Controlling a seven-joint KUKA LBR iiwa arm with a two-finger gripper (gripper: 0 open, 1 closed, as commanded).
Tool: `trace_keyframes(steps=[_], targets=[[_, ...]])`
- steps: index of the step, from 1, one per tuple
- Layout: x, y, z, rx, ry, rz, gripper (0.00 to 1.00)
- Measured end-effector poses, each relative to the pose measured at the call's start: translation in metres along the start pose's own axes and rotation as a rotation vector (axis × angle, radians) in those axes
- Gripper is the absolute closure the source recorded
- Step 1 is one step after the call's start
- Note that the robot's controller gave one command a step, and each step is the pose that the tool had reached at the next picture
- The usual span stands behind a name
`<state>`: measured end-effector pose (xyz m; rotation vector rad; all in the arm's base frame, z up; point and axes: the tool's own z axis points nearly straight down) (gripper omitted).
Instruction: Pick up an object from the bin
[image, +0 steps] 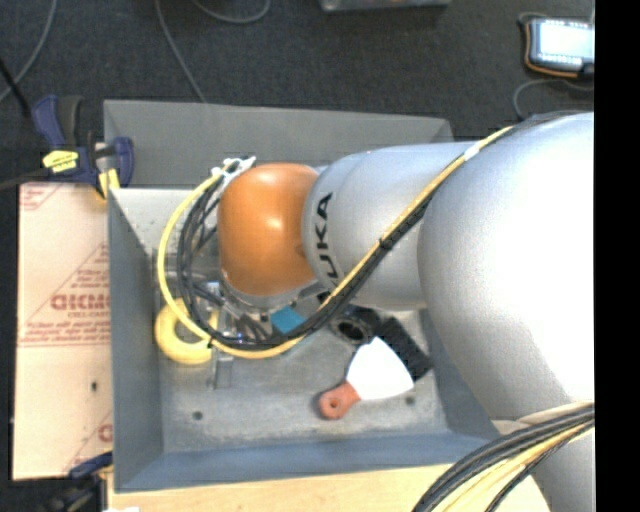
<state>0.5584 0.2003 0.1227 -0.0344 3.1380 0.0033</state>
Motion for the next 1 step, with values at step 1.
trace_keyframes(steps=[1], targets=[[-0.0012, -0.0010, 0.0253, 0.000, -0.001, -0.017, 0.00]])
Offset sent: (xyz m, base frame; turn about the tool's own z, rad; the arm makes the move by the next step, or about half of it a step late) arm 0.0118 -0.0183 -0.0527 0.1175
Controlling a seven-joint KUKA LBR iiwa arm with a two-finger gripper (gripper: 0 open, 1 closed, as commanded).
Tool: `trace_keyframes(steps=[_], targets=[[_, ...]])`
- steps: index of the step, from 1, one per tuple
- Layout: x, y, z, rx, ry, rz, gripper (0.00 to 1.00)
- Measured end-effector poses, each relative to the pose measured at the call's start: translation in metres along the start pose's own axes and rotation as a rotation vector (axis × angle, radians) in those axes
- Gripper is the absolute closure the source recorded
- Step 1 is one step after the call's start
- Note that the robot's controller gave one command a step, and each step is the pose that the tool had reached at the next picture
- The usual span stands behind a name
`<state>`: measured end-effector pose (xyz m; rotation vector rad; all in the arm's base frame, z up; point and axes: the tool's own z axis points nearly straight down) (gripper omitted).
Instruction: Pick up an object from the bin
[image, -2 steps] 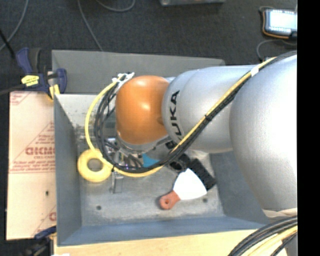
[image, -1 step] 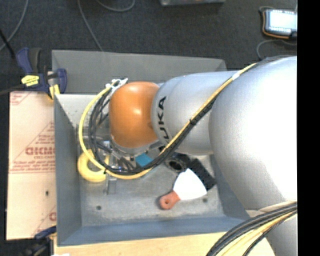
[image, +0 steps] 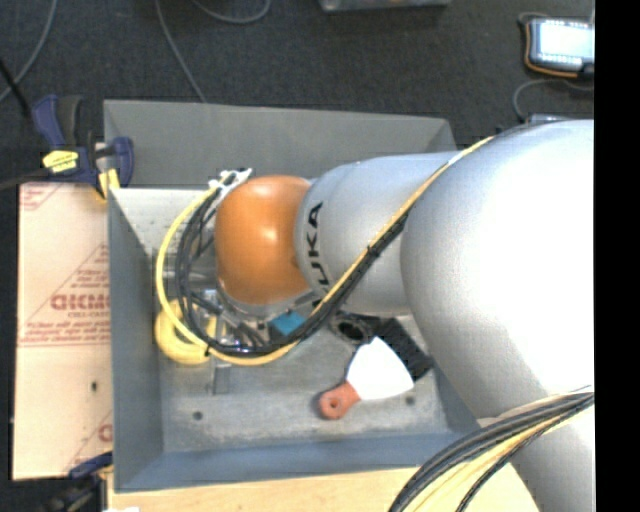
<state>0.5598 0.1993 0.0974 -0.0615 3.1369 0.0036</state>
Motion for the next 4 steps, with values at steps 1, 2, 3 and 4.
trace_keyframes(steps=[1, 2, 3, 4], targets=[[-0.007, -0.011, 0.018, -0.001, 0.000, 0.143, 0.00], [-0.048, -0.019, 0.026, -0.002, -0.004, -0.121, 1.00], [-0.048, -0.019, 0.026, -0.002, -0.003, -0.120, 1.00], [-0.063, -0.021, -0.110, -0.002, -0.009, -0.125, 1.00]])
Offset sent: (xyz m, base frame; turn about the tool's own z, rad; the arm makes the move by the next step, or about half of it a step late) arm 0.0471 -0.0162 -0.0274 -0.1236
